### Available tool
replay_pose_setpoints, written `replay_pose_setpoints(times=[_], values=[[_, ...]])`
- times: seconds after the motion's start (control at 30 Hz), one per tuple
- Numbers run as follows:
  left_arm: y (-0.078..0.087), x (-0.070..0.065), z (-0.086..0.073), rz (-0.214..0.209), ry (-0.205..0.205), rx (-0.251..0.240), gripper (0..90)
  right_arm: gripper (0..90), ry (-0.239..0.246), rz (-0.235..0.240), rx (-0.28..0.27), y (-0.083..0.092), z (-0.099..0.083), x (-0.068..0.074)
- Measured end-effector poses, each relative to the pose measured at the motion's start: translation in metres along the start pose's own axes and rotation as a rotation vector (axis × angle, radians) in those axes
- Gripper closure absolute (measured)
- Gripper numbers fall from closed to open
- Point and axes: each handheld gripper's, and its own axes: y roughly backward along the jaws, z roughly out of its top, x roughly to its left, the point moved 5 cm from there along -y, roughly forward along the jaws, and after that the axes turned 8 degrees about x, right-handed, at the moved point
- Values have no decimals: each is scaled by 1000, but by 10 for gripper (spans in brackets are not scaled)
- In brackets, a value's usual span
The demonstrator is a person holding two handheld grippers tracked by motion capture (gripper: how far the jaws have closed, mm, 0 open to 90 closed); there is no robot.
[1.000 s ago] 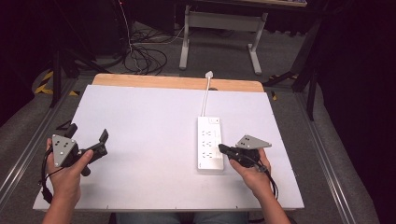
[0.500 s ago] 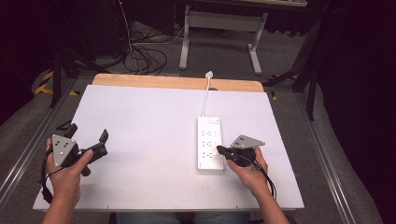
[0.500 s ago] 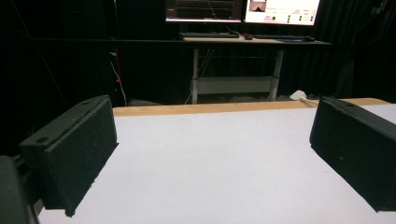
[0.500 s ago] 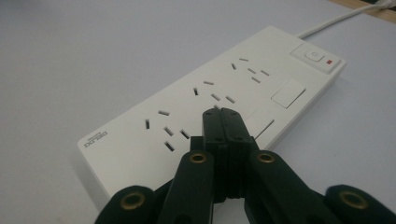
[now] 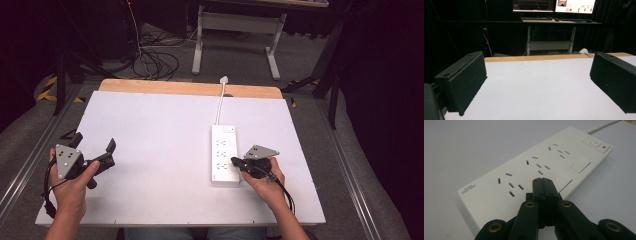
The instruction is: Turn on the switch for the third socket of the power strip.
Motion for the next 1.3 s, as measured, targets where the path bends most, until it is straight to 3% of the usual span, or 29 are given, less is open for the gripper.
replay_pose_setpoints(times=[0.7,0.73,0.9,1.07,1.3], values=[[0,0,0,1,-4,3,12,900,4,-4,3,-2,0,0],[-1,0,0,-1,-3,4,12,900,11,-25,1,-4,-1,-1],[1,0,0,2,-2,1,12,900,-18,-10,-10,-4,-1,-5],[1,0,0,4,-3,0,12,900,-58,3,-136,15,8,-7],[-2,-2,0,-4,-11,5,12,900,-68,-10,-135,18,6,-12]])
